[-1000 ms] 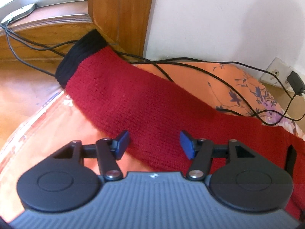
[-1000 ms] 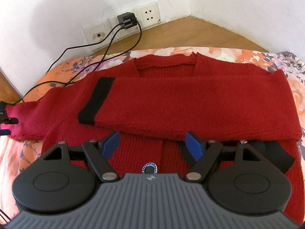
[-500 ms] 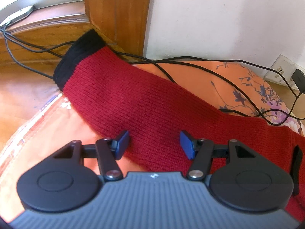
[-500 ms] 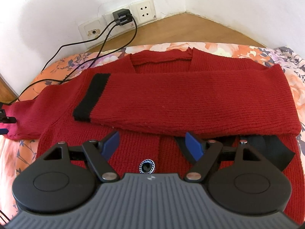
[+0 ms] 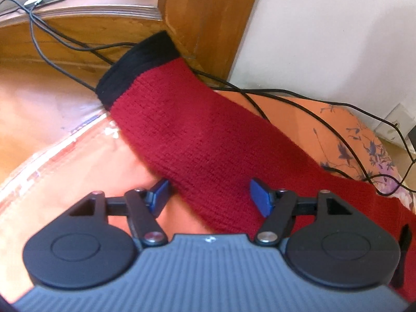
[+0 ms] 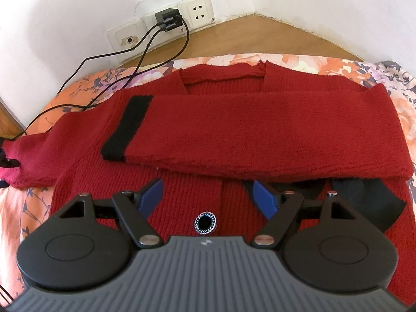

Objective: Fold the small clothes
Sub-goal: 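Move the left tool to the other sleeve and close on its black cuff, then lift the held sleeve cuff with the left tool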

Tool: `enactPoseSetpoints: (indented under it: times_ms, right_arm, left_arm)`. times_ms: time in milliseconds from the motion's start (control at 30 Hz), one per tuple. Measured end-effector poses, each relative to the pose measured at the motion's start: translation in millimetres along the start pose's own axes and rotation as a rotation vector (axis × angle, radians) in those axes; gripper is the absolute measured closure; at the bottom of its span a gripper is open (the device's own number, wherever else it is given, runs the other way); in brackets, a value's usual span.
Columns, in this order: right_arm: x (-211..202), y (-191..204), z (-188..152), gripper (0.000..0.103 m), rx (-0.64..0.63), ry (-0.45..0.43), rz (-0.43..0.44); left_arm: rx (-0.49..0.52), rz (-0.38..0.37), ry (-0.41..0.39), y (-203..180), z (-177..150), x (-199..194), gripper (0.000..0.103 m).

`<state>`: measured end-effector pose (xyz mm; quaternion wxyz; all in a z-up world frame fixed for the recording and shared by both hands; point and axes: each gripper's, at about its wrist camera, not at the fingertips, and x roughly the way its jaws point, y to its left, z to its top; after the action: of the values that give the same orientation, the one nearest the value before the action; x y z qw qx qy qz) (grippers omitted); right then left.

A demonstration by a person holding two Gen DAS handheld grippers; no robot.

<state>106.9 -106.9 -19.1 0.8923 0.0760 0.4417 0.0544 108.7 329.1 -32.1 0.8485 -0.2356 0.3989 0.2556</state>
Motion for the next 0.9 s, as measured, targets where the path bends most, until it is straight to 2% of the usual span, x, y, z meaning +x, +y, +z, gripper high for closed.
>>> enactPoseSetpoints:
  times_ms: [200, 233, 267, 300, 333, 367, 633, 900]
  right_arm:
    - [-2, -2, -4, 0.021, 0.014, -0.004, -0.003]
    - [-3, -2, -4, 0.021, 0.017, -0.006, -0.004]
    - [-4, -3, -5, 0.021, 0.019, -0.009, -0.006]
    - [-5, -3, -5, 0.021, 0.021, -0.011, -0.008]
    - [-6, -4, -6, 0.021, 0.022, -0.013, -0.009]
    - [-7, -5, -6, 0.021, 0.024, -0.015, -0.011]
    - [-23, -15, -7, 0.021, 0.041, -0.052, -0.018]
    - [-36, -27, -13, 0.021, 0.068, -0.076, -0.015]
  left_arm:
    - [0.057, 0.01, -0.037, -10, -3, 5, 0.037]
    - [0.079, 0.023, -0.049, -13, -5, 6, 0.043]
    - [0.101, 0.034, -0.063, -15, -7, 6, 0.056]
    - [0.12, 0.04, -0.076, -16, -8, 5, 0.062]
    - [0.131, 0.029, -0.085, -16, -9, 4, 0.077]
    - [0.129, 0.006, -0.086, -15, -9, 4, 0.085]
    - [0.119, -0.08, -0.19, -16, -9, -26, 0.089]
    - [0.092, -0.27, -0.261, -28, -3, -79, 0.089]
